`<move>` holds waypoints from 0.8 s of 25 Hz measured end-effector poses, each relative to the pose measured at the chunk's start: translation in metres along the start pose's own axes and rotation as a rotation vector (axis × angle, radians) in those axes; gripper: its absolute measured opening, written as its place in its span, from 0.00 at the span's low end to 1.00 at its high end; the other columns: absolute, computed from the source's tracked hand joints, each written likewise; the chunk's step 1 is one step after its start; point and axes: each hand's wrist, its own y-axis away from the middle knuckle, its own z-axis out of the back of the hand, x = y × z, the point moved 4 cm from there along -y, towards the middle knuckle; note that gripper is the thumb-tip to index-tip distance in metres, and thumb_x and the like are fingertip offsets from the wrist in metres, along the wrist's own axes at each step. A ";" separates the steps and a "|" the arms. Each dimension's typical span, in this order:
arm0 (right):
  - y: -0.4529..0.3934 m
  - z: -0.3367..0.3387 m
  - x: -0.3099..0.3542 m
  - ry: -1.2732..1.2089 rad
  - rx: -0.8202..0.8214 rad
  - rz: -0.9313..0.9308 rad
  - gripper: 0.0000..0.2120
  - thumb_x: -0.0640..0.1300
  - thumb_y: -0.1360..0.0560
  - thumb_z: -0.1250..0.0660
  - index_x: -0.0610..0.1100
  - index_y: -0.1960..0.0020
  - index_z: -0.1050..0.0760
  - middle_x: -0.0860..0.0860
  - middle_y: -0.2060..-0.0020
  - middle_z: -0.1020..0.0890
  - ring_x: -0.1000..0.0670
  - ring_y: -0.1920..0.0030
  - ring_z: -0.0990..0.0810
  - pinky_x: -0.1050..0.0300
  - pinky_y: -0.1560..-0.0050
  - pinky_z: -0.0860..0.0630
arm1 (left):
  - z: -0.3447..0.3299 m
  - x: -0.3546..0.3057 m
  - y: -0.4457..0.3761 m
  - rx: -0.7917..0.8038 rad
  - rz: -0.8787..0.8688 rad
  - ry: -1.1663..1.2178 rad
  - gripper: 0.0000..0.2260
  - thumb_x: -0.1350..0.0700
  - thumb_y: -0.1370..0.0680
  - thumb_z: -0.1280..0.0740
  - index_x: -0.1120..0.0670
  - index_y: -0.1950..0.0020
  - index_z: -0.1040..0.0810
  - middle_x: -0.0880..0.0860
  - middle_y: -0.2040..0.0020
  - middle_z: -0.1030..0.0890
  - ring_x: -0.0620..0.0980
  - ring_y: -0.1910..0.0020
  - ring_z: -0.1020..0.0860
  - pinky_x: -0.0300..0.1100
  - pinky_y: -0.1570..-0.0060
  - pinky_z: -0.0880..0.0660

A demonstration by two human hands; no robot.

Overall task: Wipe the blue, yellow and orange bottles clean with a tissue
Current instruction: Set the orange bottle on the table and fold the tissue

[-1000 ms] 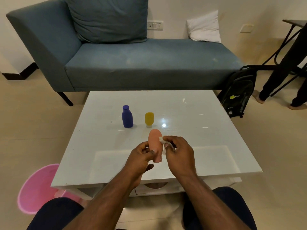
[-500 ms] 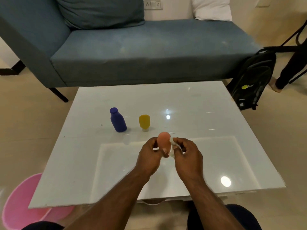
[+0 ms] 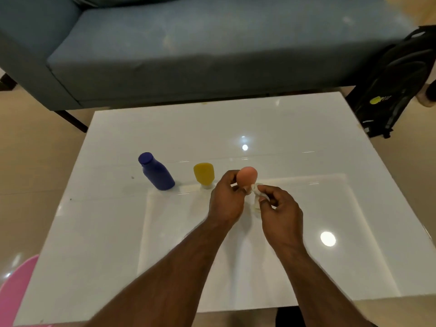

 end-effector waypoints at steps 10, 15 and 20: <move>-0.002 -0.002 -0.018 0.006 0.000 -0.052 0.10 0.41 0.24 0.34 0.52 0.46 0.21 0.59 0.50 0.19 0.59 0.49 0.22 0.65 0.48 0.25 | -0.012 0.005 -0.026 0.008 -0.027 -0.037 0.16 0.63 0.20 0.34 0.52 0.34 0.24 0.50 0.40 0.18 0.52 0.41 0.20 0.52 0.37 0.23; -0.003 0.000 -0.019 0.007 -0.007 -0.054 0.10 0.42 0.24 0.34 0.51 0.45 0.21 0.58 0.50 0.18 0.58 0.49 0.21 0.59 0.46 0.23 | -0.014 0.005 -0.029 0.056 0.007 -0.090 0.16 0.60 0.20 0.33 0.50 0.32 0.25 0.49 0.38 0.19 0.52 0.39 0.21 0.50 0.38 0.24; -0.004 0.002 -0.020 0.001 -0.007 -0.067 0.08 0.43 0.24 0.33 0.50 0.46 0.21 0.57 0.51 0.18 0.57 0.50 0.21 0.57 0.45 0.22 | -0.010 0.002 -0.009 -0.004 0.093 0.028 0.26 0.65 0.19 0.37 0.50 0.22 0.36 0.51 0.26 0.28 0.54 0.30 0.26 0.54 0.30 0.28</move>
